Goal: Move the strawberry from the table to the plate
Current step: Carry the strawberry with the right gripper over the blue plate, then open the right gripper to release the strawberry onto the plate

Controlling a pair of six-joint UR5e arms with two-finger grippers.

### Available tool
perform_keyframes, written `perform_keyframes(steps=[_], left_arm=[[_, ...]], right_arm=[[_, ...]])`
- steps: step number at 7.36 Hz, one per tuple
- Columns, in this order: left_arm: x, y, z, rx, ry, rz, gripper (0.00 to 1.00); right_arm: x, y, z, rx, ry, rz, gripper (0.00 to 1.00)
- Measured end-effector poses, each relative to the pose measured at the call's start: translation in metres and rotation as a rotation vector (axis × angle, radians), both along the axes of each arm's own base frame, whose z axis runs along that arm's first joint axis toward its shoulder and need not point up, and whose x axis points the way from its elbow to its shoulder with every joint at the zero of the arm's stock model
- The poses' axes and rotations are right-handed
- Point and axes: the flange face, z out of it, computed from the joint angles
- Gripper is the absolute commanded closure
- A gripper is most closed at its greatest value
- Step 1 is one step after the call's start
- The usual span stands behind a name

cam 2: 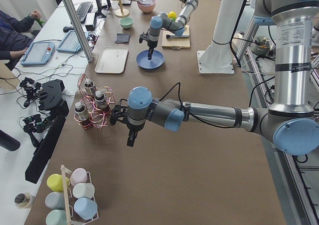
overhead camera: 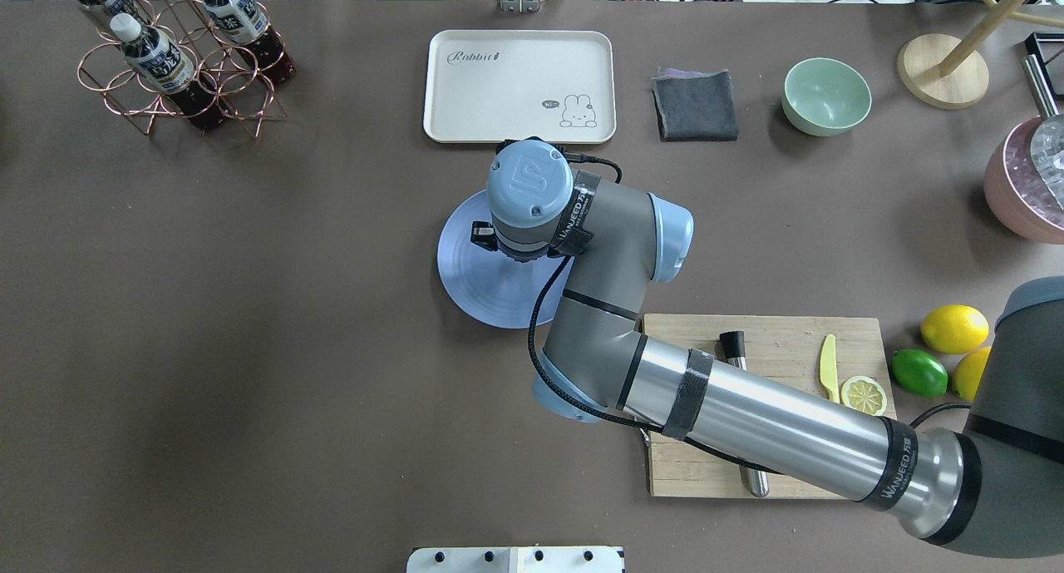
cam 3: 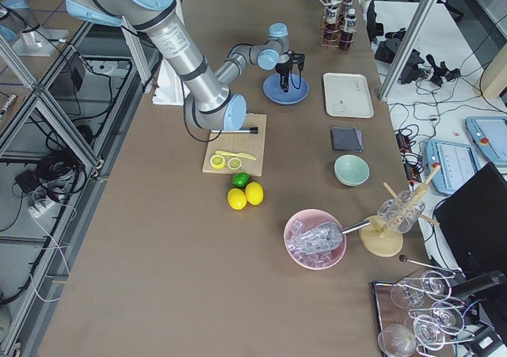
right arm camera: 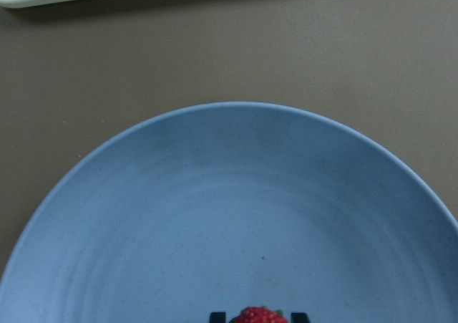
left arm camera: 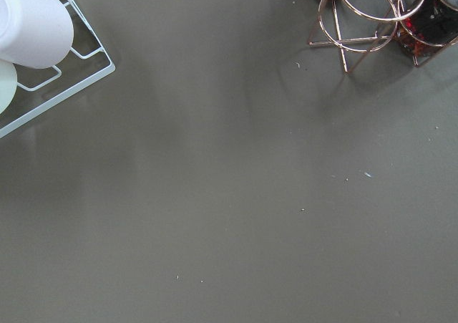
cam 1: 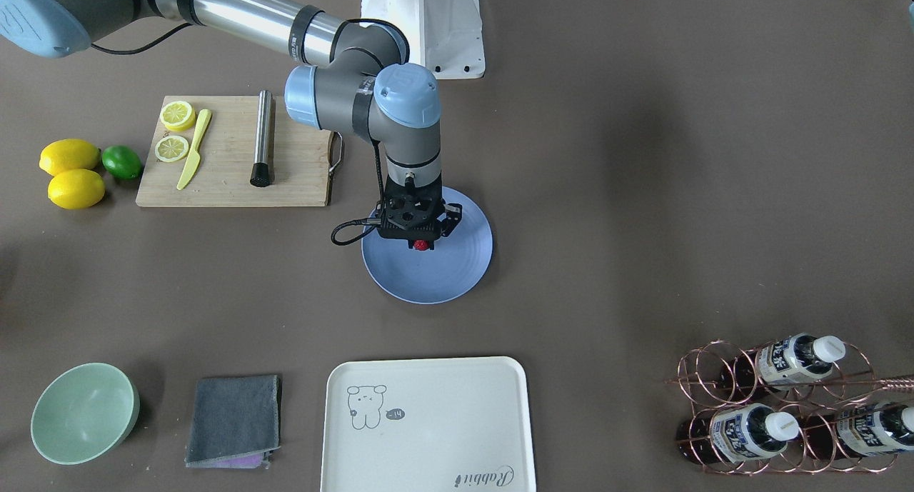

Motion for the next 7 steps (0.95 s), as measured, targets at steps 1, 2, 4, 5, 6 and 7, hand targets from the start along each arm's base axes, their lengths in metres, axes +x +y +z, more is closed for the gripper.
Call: perform_keyframes(steps=[1,2,4,5,6,7], left_arm=[[0.0000,-0.0001,-0.0003,0.001,0.000,0.000,0.02],[0.0000,-0.0001,-0.0003,0.001,0.000,0.000,0.02],[0.0000,-0.0001,-0.0003,0.001,0.000,0.000,0.02],[0.0000,-0.0001,-0.0003,0.001,0.000,0.000,0.02],[0.0000,-0.0001,-0.0002,0.001,0.000,0.000,0.02],[0.0000,-0.0003,-0.0004,0.001,0.000,0.000,0.02]], right_arm=[[-0.0029,0.0019,0.0018,0.000,0.001,-0.004,1.00],[-0.0047,0.0032,0.0027,0.000,0.001,-0.007,1.00],[-0.0061,0.0038,0.0036,0.003,0.000,-0.012,0.02],[-0.0063,0.0041,0.0040,0.009,0.002,-0.020,0.00],[-0.0063,0.0040,0.0043,0.025,0.007,-0.036,0.00],[-0.0044,0.0026,0.0028,0.047,0.009,-0.054,0.00]])
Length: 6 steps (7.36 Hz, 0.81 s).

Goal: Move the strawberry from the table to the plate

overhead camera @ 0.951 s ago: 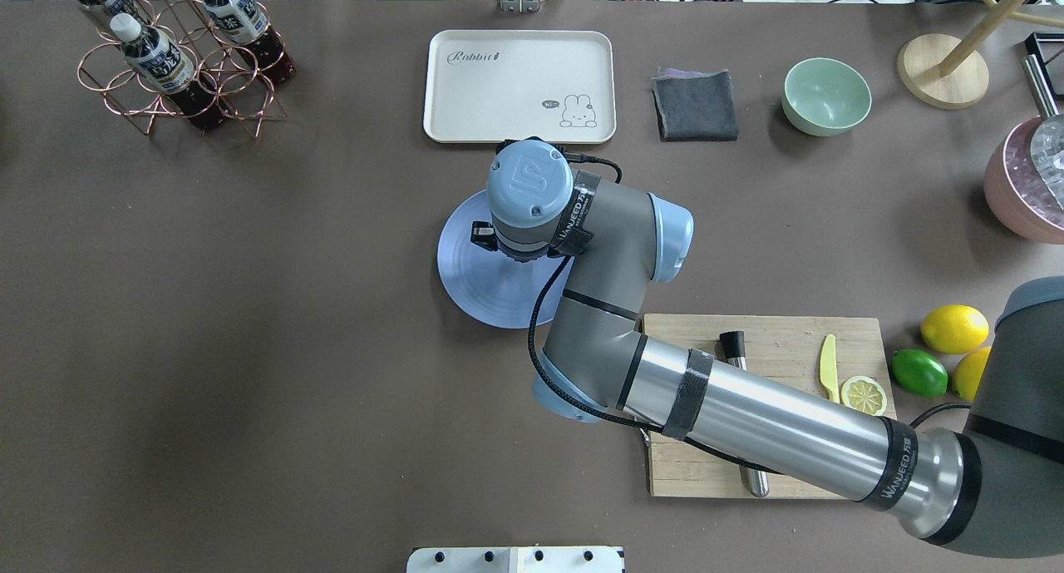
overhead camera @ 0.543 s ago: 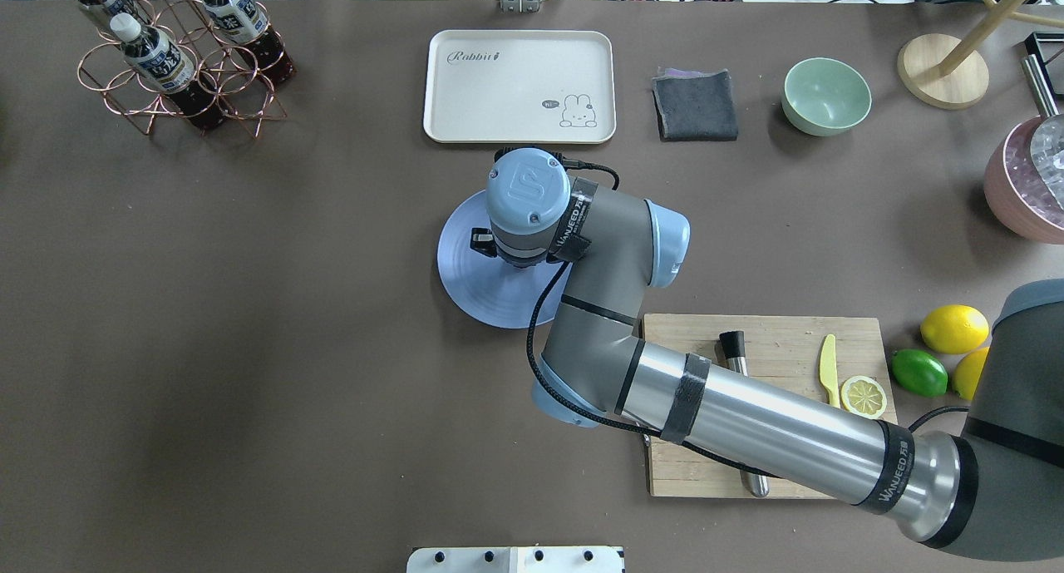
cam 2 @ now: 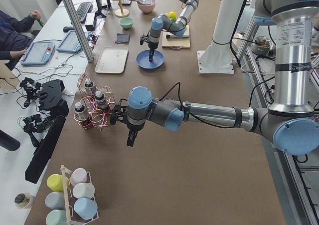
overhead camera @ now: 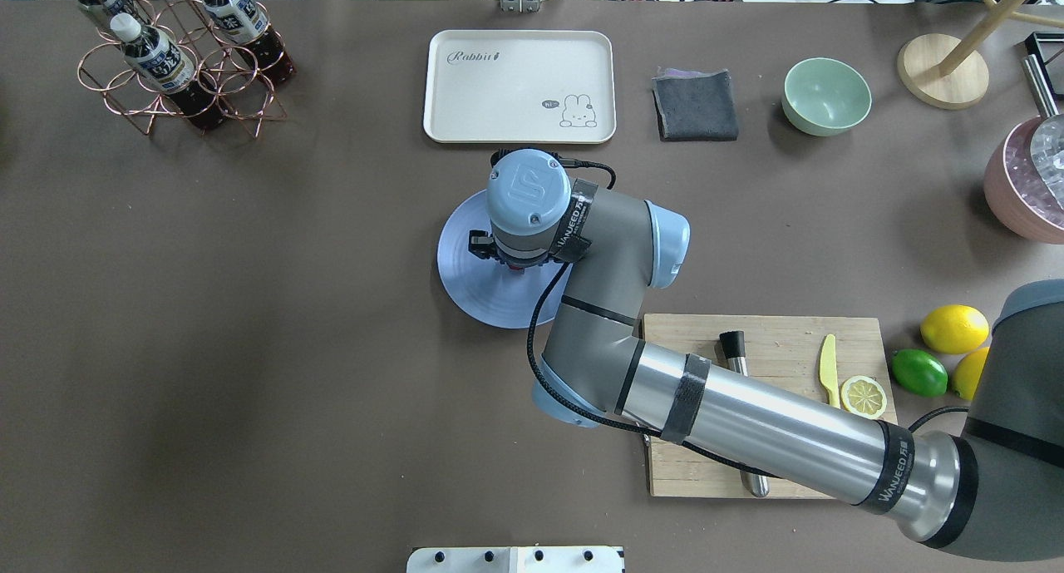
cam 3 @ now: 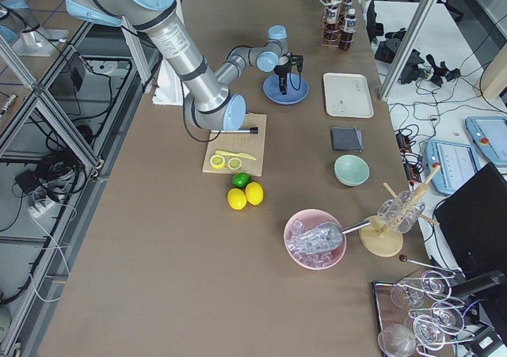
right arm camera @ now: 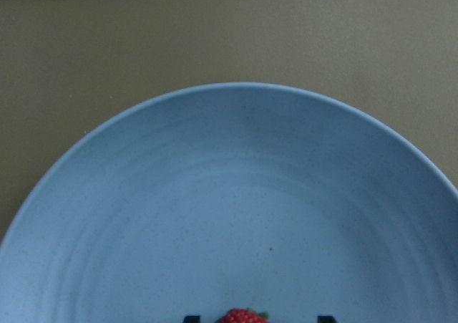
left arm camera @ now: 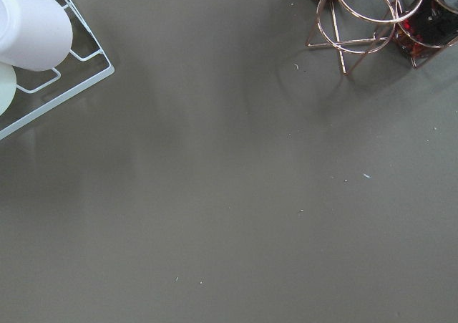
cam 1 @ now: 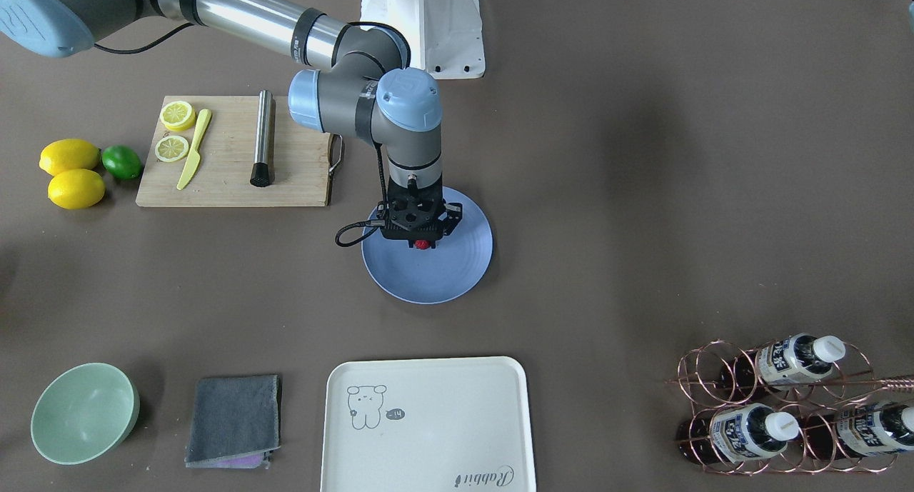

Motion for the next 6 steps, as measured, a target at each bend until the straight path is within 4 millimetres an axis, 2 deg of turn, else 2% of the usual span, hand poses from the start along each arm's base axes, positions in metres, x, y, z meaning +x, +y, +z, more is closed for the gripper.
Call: perform_keyframes(steps=[2,3,5,6], left_arm=[[0.000,0.000,0.000,0.000,0.000,0.000,0.02],[0.000,0.000,0.001,-0.003,0.000,0.000,0.02],[0.001,-0.002,0.002,-0.029,0.013,0.006,0.02],[-0.002,-0.002,0.004,-0.050,0.022,0.013,0.02]], right_arm=[[0.018,-0.010,-0.014,0.025,-0.025,-0.018,0.00],[0.043,-0.027,-0.023,0.011,-0.052,-0.025,0.00],[0.118,-0.071,-0.029,0.008,-0.040,-0.071,0.00],[0.170,-0.091,-0.017,0.022,-0.015,-0.106,0.00]])
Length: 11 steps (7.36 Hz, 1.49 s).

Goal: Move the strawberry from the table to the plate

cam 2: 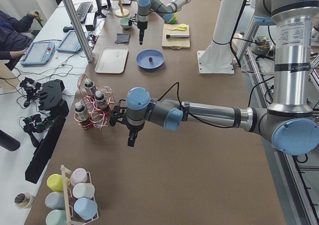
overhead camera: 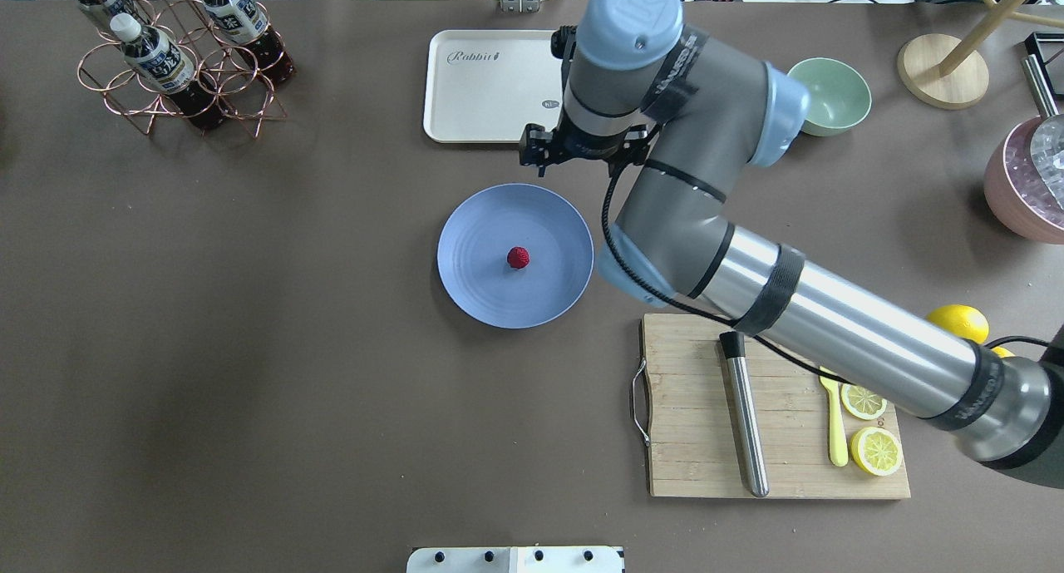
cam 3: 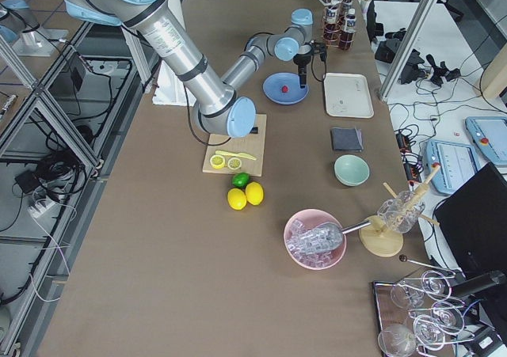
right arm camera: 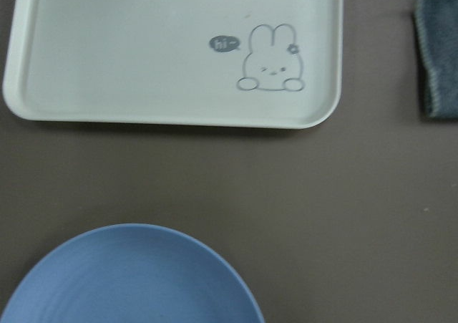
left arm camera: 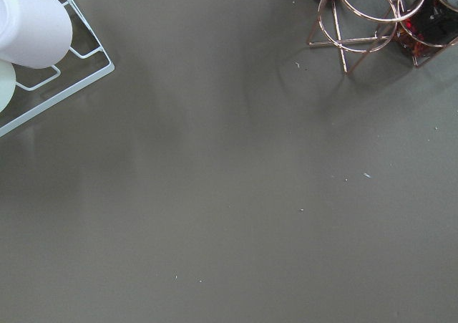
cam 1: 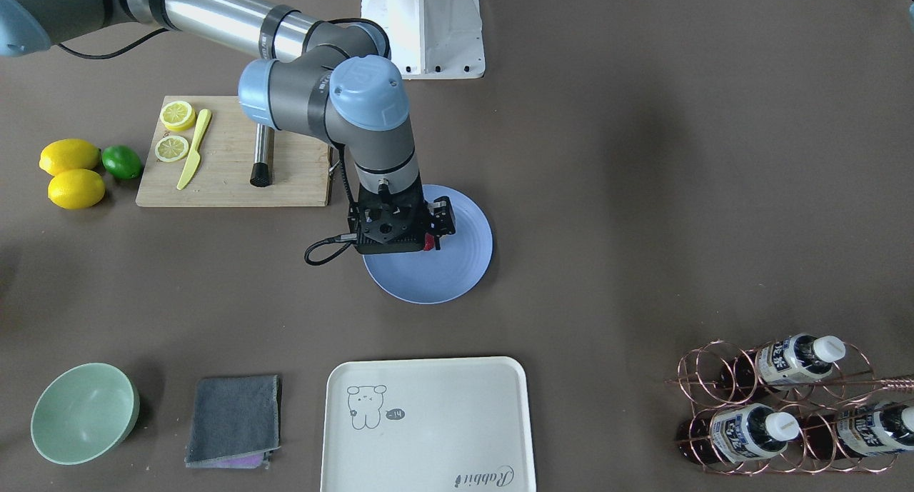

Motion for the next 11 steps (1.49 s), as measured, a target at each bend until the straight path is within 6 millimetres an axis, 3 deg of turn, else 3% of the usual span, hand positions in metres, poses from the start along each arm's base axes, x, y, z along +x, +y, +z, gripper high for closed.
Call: perform_keyframes(steps=[1,2,4,6,8,11], left_arm=[[-0.007,0.002,0.004,-0.001,-0.002,0.010,0.02],[-0.015,0.004,0.008,0.007,-0.009,0.019,0.02],[-0.025,0.007,0.011,0.022,-0.016,0.027,0.02],[-0.026,0.007,0.013,0.029,-0.018,0.036,0.02],[-0.027,0.009,0.018,0.018,-0.020,0.039,0.02],[-0.029,0.014,0.036,-0.001,-0.086,0.039,0.02]], right_arm=[[0.061,-0.016,0.026,0.013,0.018,-0.040,0.00],[0.134,-0.028,0.059,0.024,0.033,-0.080,0.00],[0.279,-0.041,0.138,0.046,0.077,-0.148,0.00],[0.385,-0.037,0.219,0.079,0.142,-0.223,0.00],[0.446,-0.023,0.296,0.087,0.178,-0.306,0.00],[0.474,-0.012,0.362,0.026,0.233,-0.339,0.00]])
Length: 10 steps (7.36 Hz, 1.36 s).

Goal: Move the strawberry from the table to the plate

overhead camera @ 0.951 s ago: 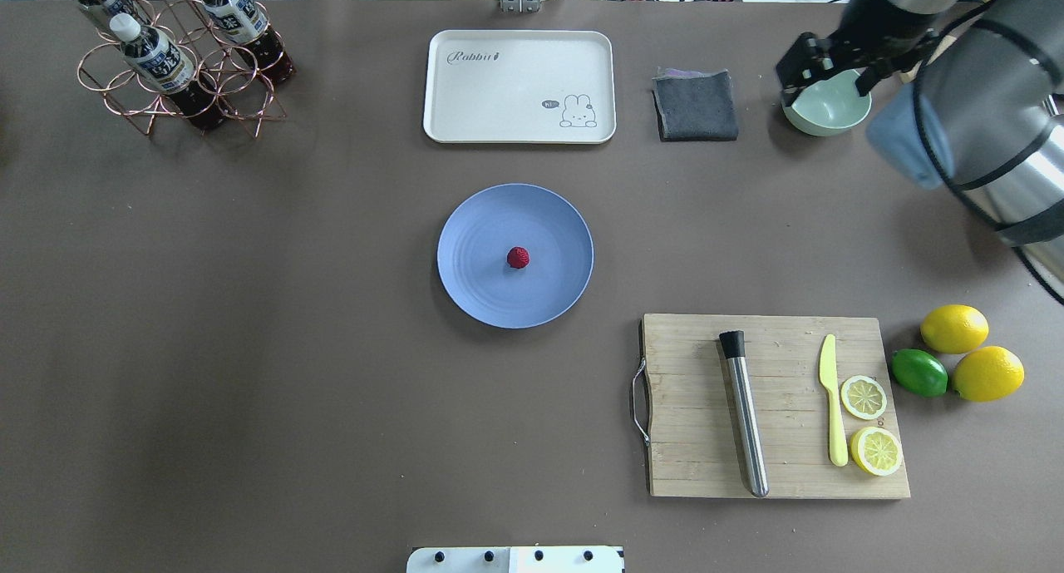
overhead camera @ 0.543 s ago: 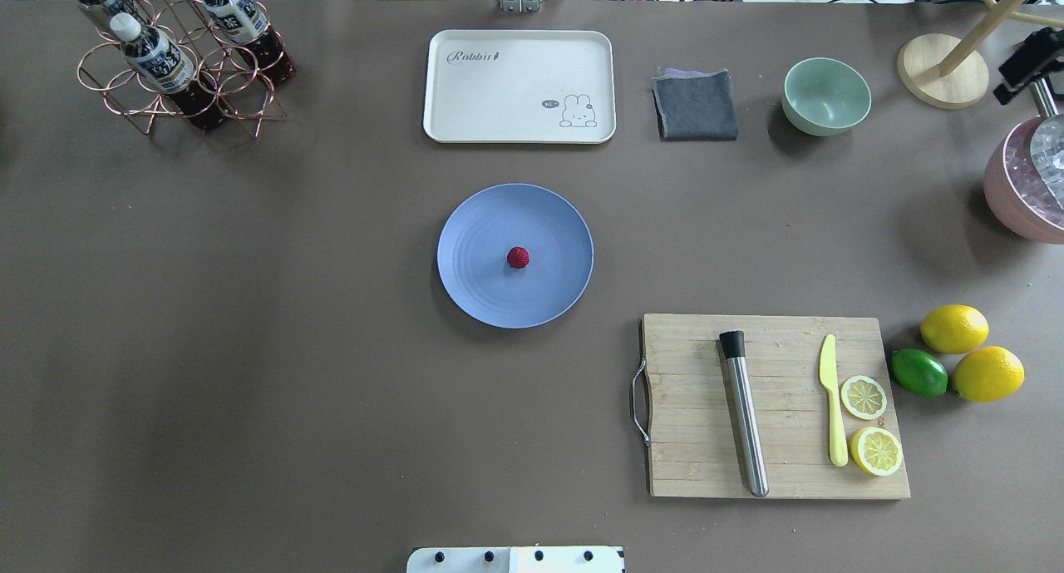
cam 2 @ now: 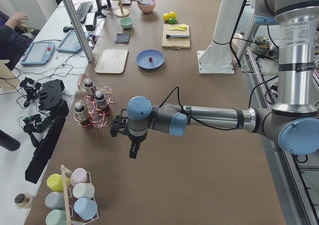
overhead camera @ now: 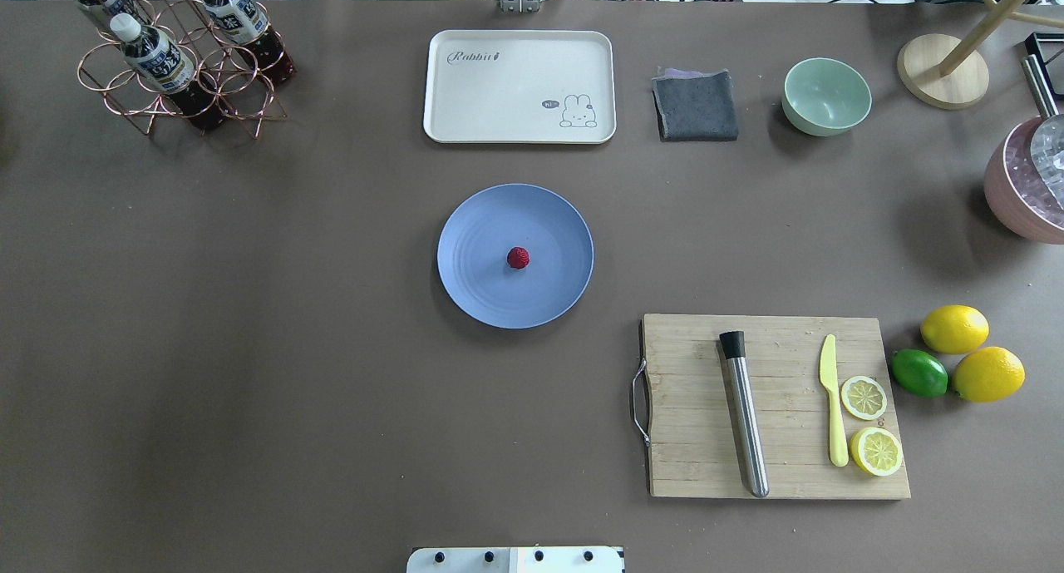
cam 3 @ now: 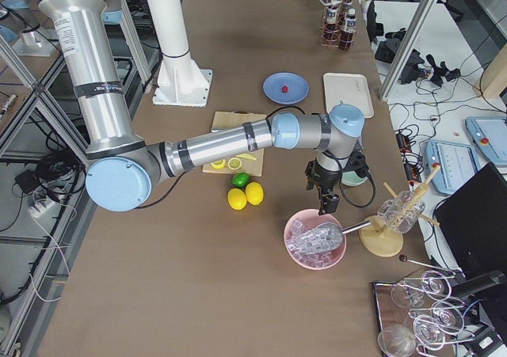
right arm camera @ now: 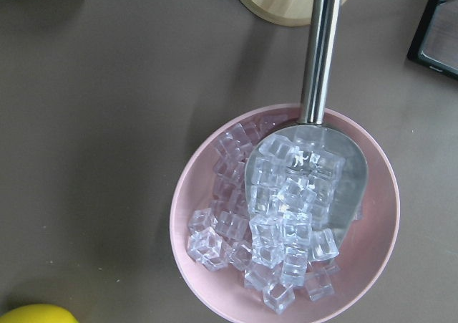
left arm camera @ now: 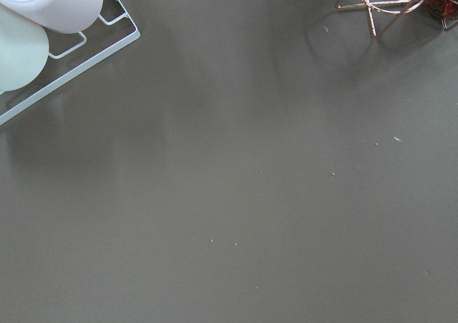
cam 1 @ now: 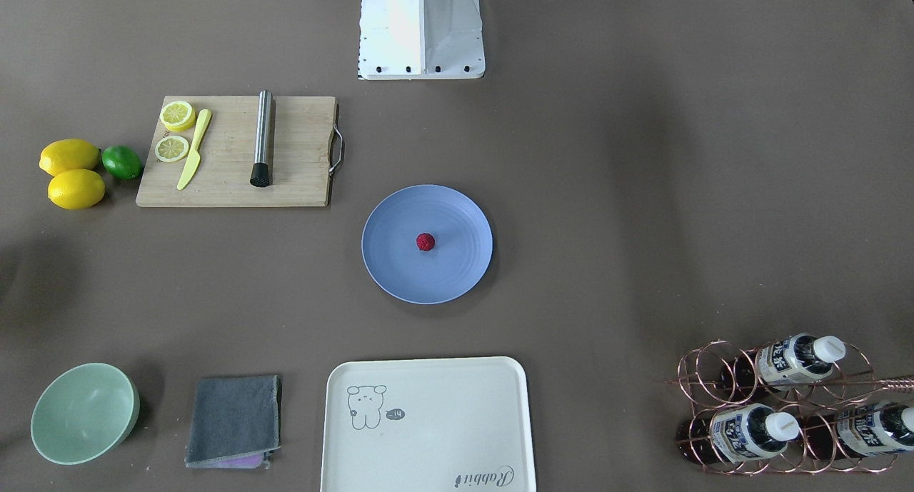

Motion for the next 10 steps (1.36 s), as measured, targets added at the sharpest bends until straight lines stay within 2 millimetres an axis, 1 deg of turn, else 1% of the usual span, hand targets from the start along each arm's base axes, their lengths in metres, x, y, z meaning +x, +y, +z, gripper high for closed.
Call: perform_keyframes(steps=[2,3,5,6,7,8,10], left_arm=[[-0.002,0.002,0.009,-0.017,-0.047,-0.007,0.02],[-0.002,0.003,0.011,-0.023,-0.042,-0.006,0.02],[-0.001,0.006,0.013,-0.039,-0.002,-0.004,0.02],[-0.001,0.009,0.018,-0.054,0.014,-0.005,0.02],[-0.001,0.012,0.024,-0.070,0.023,-0.006,0.02],[-0.001,0.013,0.028,-0.080,0.028,-0.007,0.02],[-0.001,0.014,0.030,-0.085,0.032,-0.007,0.02]], right_arm=[[0.005,0.005,0.036,-0.037,0.015,0.008,0.00],[0.013,0.010,0.054,-0.055,0.011,0.024,0.00],[0.046,0.026,0.077,-0.082,0.000,0.079,0.00],[0.061,0.034,0.084,-0.092,-0.004,0.104,0.00],[0.068,0.039,0.087,-0.096,-0.006,0.116,0.00],[0.071,0.041,0.089,-0.098,-0.006,0.121,0.00],[0.072,0.043,0.090,-0.099,-0.006,0.124,0.00]])
